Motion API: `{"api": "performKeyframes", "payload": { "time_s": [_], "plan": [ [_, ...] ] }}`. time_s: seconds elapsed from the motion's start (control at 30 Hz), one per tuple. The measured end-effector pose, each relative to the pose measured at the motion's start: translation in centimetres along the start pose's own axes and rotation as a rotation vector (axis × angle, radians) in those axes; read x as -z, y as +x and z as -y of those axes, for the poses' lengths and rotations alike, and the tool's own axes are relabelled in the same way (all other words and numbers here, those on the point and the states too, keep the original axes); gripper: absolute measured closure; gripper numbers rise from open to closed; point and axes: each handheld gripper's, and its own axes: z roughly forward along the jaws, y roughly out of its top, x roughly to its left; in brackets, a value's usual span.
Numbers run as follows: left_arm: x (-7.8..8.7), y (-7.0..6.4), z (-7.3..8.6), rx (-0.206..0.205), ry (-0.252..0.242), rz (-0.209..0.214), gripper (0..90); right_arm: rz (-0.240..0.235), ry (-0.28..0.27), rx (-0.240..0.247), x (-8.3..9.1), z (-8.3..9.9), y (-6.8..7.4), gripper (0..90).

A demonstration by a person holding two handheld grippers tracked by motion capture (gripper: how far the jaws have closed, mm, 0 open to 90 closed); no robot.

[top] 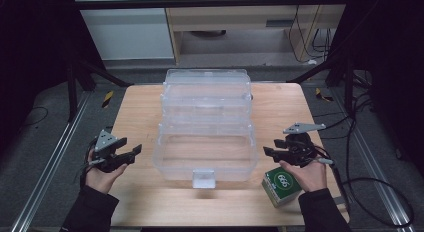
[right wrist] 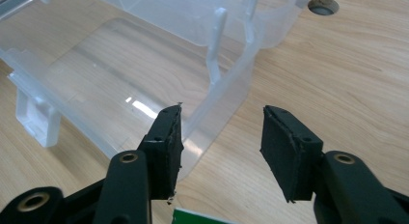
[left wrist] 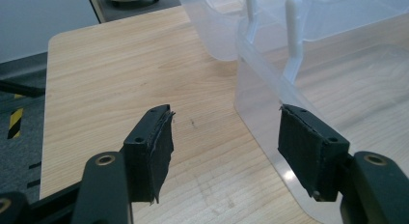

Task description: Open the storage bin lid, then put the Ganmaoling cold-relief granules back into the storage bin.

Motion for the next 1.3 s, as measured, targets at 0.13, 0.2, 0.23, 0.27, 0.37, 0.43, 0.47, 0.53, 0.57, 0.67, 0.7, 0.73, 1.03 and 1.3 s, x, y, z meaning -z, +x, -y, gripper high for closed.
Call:
{"api": "performKeyframes", "payload": {
  "time_s": [0.13,0.2,0.23,0.27,0.37,0.43,0.47,0.53,0.57,0.67,0.7,0.73,1.03,1.3],
  "plan": [
    [-0.1,0.1,0.1,0.001,0.007,0.001,35.5,0.013,0.023,-0.022,0.9,0.2,-0.3,49.2],
    [-0.1,0.1,0.1,-0.003,0.009,-0.003,35.4,0.024,0.034,-0.016,1.2,0.2,-0.3,47.4],
    [-0.2,0.2,0.2,-0.005,0.013,-0.004,35.2,0.03,0.039,-0.013,1.3,0.2,-0.3,46.6],
    [-0.1,0.2,0.2,-0.005,0.015,-0.004,35.1,0.039,0.047,-0.011,1.5,0.2,-0.3,45.1],
    [-0.2,0.3,0.3,0.002,0.017,-0.006,34.9,0.04,0.066,-0.017,1.7,0.1,-0.3,40.5],
    [-0.4,0.4,0.5,0.003,0.026,-0.004,34.7,0.044,0.083,-0.016,1.8,0.1,-0.2,37.9],
    [-0.4,0.3,0.5,-0.001,0.029,-0.002,34.5,0.049,0.093,-0.015,1.9,0.2,-0.2,36.7],
    [-0.5,0.3,0.6,-0.002,0.036,0.0,34.3,0.052,0.107,-0.017,2.0,0.2,-0.1,34.3],
    [-0.6,0.2,0.6,-0.003,0.037,0.002,34.2,0.053,0.115,-0.019,2.1,0.2,-0.1,33.1],
    [-0.7,0.2,0.6,-0.006,0.048,0.001,34.1,0.061,0.145,-0.028,2.3,0.4,-0.1,29.1],
    [-0.7,0.2,0.7,-0.008,0.052,0.0,34.1,0.063,0.153,-0.031,2.3,0.4,-0.1,28.0],
    [-0.8,0.2,0.7,-0.011,0.054,0.001,34.0,0.064,0.163,-0.032,2.4,0.5,-0.1,27.2],
    [-1.1,0.6,1.1,-0.009,0.074,-0.009,33.5,0.072,0.223,-0.045,2.5,1.0,0.3,23.8],
    [-1.1,0.9,1.2,-0.001,0.08,-0.021,32.9,0.068,0.282,-0.035,2.3,1.1,0.9,22.7]
  ]
}}
